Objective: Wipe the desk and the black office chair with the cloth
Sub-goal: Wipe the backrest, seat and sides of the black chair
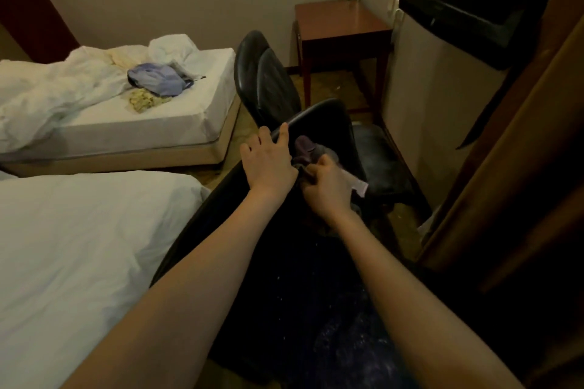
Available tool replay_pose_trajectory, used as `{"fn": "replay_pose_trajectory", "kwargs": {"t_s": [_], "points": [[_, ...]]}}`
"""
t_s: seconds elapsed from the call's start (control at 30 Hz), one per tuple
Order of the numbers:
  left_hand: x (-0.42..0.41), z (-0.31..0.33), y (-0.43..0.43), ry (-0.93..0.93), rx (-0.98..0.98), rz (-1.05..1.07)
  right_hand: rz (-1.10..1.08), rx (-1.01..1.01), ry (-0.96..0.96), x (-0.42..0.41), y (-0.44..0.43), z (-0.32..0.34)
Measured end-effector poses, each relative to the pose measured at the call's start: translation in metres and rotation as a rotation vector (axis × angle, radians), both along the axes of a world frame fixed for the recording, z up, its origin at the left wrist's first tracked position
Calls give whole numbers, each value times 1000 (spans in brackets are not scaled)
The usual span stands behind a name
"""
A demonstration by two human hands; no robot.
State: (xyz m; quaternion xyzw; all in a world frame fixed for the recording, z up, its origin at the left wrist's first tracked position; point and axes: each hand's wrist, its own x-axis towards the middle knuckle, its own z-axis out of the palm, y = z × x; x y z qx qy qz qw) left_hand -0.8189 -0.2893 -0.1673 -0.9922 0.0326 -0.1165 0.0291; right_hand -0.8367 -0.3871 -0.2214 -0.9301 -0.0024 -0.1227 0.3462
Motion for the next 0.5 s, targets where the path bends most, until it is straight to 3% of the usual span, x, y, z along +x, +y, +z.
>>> {"fn": "replay_pose_trajectory", "kwargs": {"t_s": [0.17, 0.3, 0.5], "points": [[-4, 10, 7, 88, -100, -74, 106, -54, -80, -54, 17, -10], [-3, 16, 20, 140, -217, -169, -29, -199, -157, -38, 13, -2], [-3, 15, 19, 115, -206, -153, -201, -253, -47, 22, -12, 10]]}}
